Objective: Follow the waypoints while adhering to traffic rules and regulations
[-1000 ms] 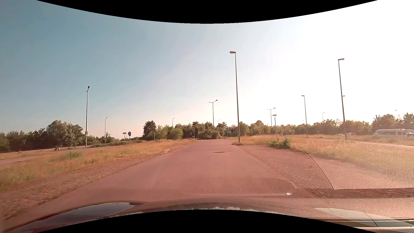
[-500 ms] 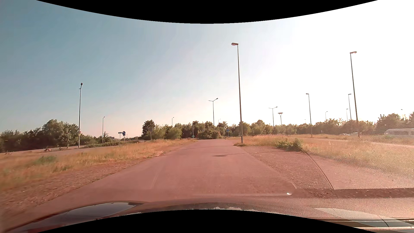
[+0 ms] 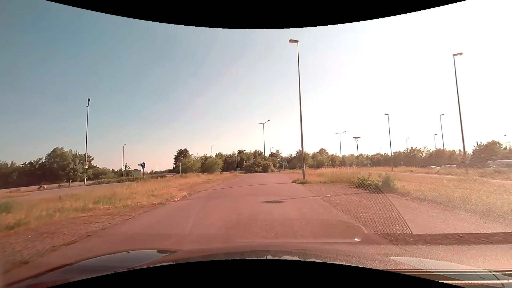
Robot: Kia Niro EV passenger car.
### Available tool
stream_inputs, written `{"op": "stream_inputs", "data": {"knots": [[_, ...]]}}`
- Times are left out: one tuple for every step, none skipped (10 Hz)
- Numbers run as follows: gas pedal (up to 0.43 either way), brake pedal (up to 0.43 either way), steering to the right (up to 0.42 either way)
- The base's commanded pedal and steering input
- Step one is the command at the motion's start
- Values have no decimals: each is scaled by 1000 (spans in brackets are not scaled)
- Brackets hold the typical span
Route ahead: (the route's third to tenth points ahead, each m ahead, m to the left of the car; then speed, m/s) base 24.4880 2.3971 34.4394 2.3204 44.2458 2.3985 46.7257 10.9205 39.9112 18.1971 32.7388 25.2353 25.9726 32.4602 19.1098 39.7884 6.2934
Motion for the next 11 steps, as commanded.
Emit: {"op": "stream_inputs", "data": {"knots": [[370, 6, -6], [350, 6, -6], [319, 6, -6], [311, 6, -11], [299, 6, -14], [280, 6, -14], [260, 6, -12], [240, 6, -11], [220, 6, -8], [197, 6, -6], [197, 6, -6]]}}
